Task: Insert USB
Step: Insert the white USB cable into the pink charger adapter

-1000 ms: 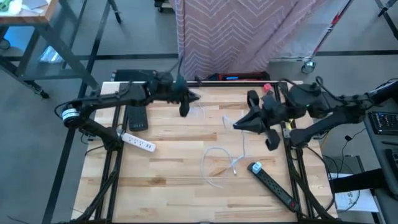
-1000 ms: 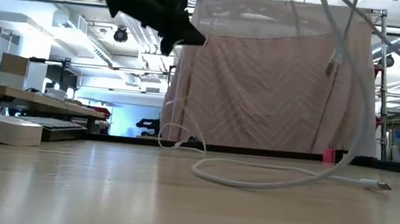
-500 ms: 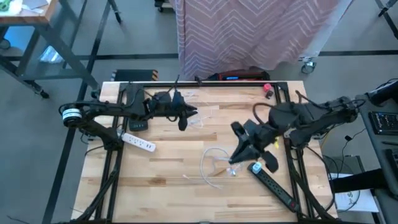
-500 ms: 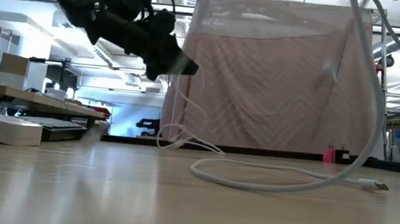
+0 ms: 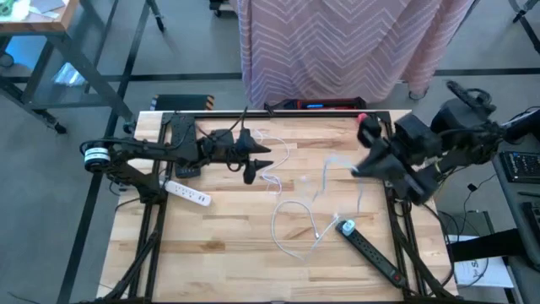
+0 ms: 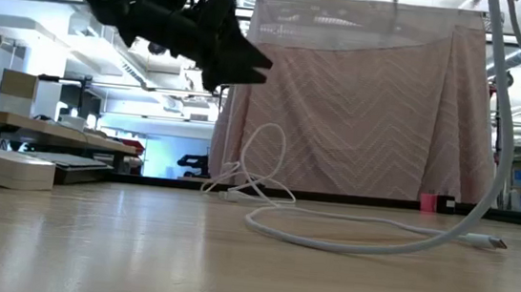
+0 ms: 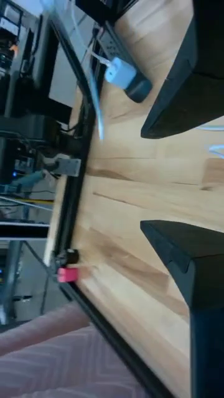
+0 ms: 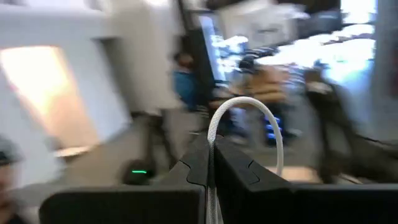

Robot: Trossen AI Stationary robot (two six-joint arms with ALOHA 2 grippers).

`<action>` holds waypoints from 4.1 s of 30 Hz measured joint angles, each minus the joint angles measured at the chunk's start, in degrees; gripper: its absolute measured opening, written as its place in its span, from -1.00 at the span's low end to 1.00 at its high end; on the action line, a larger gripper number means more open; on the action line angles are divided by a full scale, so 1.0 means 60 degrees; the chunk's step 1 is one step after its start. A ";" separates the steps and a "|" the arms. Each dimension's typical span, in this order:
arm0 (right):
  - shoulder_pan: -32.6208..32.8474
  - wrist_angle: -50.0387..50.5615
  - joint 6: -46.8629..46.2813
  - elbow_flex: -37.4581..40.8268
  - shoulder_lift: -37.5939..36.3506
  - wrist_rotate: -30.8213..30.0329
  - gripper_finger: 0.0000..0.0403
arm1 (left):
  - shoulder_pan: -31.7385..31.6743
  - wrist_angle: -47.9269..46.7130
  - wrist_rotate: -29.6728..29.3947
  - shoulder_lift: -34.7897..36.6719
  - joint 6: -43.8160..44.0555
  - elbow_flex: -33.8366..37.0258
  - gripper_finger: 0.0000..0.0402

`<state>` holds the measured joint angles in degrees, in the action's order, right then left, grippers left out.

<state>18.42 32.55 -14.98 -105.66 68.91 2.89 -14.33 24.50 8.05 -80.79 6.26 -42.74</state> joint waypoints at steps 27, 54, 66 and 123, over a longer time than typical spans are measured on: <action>-0.0747 0.0166 0.1344 0.0334 0.0744 -0.5167 -1.00 | 0.3237 0.3604 -0.2404 -0.3268 -0.3711 -0.3217 -0.02; -0.0759 0.0180 0.1694 0.0330 0.0983 -0.4735 -0.97 | 0.3306 0.0441 -0.3428 -0.5537 -0.3110 -0.5992 -0.86; -0.1804 0.2364 0.1889 0.0459 0.0982 -0.6695 -0.96 | 0.3997 -0.0042 -0.0991 -0.5230 -0.1953 -0.5989 -1.00; -0.0488 0.0431 0.5504 0.4703 0.3742 -0.1128 -0.18 | 0.4190 0.2387 0.0108 -0.3067 0.3865 -0.1374 -1.00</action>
<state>15.49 35.14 18.04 -77.44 91.36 -3.88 10.81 38.82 8.70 -99.20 29.45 -50.98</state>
